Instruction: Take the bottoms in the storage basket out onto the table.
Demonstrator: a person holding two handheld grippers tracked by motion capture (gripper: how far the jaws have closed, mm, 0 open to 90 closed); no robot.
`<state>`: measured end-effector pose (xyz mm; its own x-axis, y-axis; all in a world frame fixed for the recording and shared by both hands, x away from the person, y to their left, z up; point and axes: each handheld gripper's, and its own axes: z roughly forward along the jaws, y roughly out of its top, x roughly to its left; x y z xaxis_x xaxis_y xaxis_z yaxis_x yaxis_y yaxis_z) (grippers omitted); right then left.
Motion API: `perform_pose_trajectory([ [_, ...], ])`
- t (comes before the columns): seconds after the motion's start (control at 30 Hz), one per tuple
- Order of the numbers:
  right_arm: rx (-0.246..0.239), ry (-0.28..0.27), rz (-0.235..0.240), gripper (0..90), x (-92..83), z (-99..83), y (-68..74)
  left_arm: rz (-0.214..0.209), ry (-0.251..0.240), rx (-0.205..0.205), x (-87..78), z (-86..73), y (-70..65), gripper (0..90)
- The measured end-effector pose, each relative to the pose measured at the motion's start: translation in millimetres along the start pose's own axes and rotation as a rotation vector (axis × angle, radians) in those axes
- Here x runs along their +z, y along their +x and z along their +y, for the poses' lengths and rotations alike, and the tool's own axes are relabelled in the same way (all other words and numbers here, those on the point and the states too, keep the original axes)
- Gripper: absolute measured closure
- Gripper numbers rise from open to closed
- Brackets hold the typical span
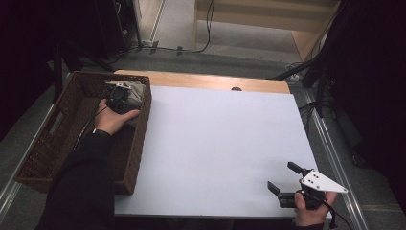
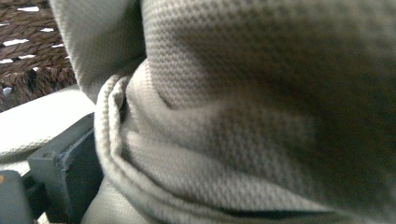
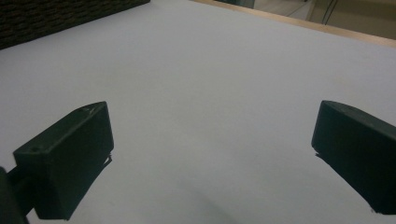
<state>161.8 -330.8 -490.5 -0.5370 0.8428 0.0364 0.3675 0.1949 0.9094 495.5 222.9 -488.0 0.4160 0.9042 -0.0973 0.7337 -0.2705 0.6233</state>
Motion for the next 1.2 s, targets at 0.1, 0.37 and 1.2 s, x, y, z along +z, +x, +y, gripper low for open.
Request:
perform_pose_trajectory([
  [0.1, 0.006, 0.007, -0.003, 0.0, 0.9, -0.1, 0.8, 0.029, 0.007, 0.045, 2.3, -1.4, -3.4, 0.0],
  [0.37, 0.003, 0.009, 0.007, 0.0, 1.9, -0.5, 0.9, 0.05, -0.007, 0.041, -2.7, -3.6, -4.0, 19.7],
  [1.2, 0.0, -0.001, 0.012, 0.0, -0.7, -1.8, -1.8, 0.056, 0.124, 0.031, -33.5, 13.9, -14.3, 61.9],
])
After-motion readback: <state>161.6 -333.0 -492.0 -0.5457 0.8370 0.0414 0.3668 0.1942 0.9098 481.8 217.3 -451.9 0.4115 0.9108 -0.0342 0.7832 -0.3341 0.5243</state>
